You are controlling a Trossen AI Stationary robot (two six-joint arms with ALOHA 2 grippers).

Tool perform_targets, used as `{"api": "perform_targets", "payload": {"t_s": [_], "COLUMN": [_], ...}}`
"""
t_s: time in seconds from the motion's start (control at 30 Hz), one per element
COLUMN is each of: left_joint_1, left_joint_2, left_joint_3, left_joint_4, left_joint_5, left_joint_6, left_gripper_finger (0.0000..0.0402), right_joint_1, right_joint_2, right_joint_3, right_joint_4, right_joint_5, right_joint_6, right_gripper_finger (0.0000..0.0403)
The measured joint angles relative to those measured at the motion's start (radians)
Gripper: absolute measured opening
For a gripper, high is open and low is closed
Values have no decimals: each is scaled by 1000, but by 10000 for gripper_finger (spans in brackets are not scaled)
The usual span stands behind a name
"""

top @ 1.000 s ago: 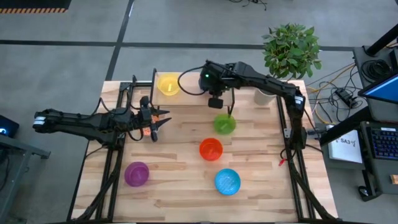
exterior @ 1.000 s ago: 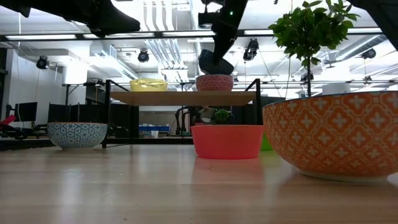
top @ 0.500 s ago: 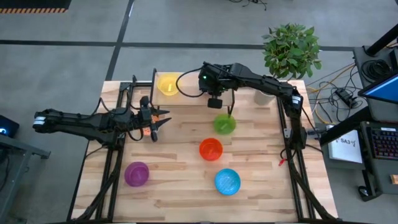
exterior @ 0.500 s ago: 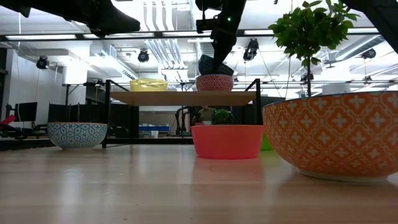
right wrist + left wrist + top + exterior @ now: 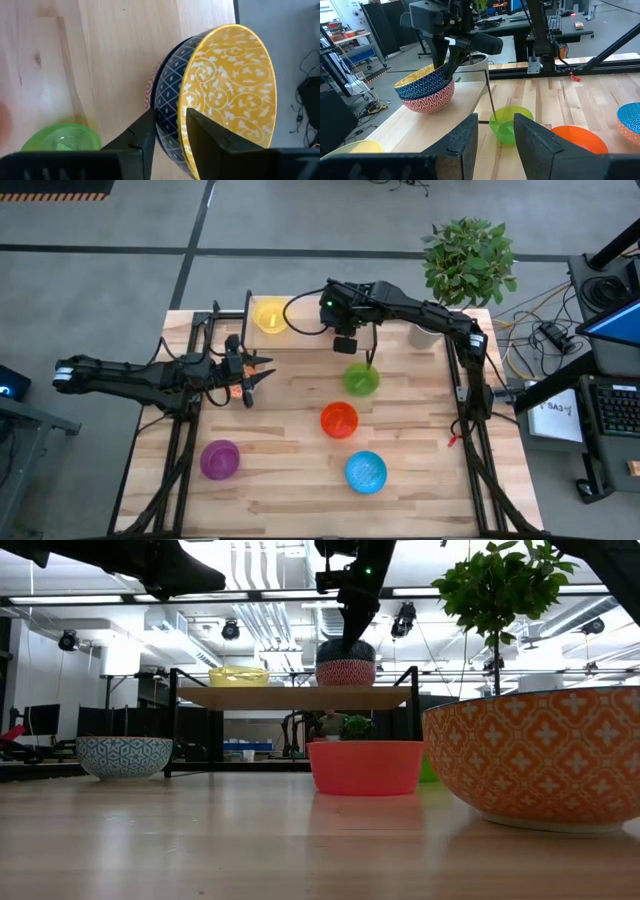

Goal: Place and stack bowls onto a shelf
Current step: Stack the yellow patterned bowl on top of the blue patterned bowl on the shelf

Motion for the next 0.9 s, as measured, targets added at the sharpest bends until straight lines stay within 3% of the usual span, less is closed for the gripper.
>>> {"api": "perform_targets", "payload": {"t_s": [0.27,0.47,0.6,0.9], "left_joint_1": [0,0,0,0], "left_joint_2": [0,0,0,0], "left_joint_3": [0,0,0,0], "left_joint_4": [0,0,1,0], "left_joint_5": [0,0,0,0], "left_joint_6": [3,3,4,4], "left_gripper_finger": [109,109,109,109], "right_joint_1": [16,18,21,6], "right_joint_2": [-19,-47,-58,-59], "right_joint_3": [35,32,-7,-86], "right_joint_4": [-4,-6,100,326], "right_joint_5": [-16,-207,-278,-277], "right_joint_6": [55,122,114,81], "right_gripper_finger": [110,95,75,28]}}
